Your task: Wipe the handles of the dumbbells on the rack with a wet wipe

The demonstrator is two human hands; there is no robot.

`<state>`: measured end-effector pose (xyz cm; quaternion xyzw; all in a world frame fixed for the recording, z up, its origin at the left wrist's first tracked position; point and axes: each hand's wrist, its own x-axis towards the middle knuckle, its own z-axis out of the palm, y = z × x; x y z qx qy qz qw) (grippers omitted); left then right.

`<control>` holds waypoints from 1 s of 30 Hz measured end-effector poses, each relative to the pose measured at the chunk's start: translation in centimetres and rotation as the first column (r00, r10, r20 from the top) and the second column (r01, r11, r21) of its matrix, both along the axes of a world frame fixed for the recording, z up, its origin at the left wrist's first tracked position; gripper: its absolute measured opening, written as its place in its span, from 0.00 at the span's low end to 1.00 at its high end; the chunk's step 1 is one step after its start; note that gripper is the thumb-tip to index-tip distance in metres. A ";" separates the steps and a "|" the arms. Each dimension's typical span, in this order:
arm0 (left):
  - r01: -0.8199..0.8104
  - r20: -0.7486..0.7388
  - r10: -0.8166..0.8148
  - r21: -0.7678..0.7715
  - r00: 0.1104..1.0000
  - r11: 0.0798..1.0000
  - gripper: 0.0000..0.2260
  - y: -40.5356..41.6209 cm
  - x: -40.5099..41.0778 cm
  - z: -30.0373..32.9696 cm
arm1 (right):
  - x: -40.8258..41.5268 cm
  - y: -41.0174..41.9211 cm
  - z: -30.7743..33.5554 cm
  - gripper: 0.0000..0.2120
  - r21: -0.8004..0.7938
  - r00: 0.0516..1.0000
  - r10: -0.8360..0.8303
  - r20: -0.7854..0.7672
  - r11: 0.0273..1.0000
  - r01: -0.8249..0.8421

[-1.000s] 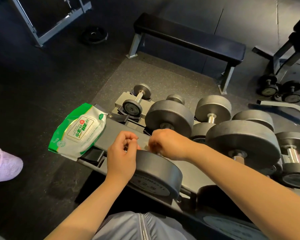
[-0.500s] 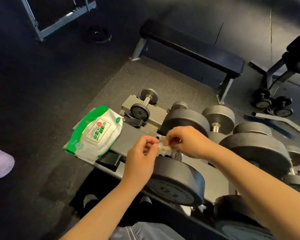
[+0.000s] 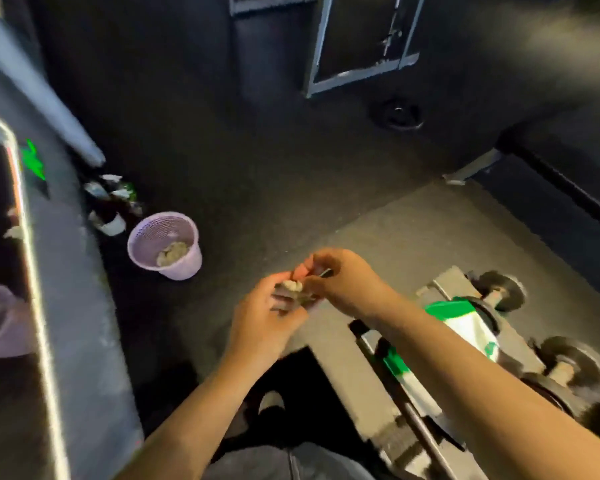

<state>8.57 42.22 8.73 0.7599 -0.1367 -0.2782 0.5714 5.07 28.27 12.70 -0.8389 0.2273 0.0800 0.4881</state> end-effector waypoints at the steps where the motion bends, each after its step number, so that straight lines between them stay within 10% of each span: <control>1: -0.045 -0.020 0.046 0.023 0.999 0.999 0.18 1.6 1.5 -0.4 | 2.2 1.2 -0.7 0.12 0.020 0.999 0.039 -0.017 0.999 -0.039; 16: -0.531 0.048 0.546 0.316 0.837 0.786 0.04 15.2 15.3 -4.7 | 24.2 10.5 -9.4 0.10 0.381 0.951 0.157 -0.268 0.923 -0.045; 30: -0.692 -0.159 0.779 0.376 0.606 0.616 0.04 10.6 42.1 -14.0 | 53.1 6.9 -23.9 0.06 0.209 0.873 0.219 -0.435 0.968 -0.139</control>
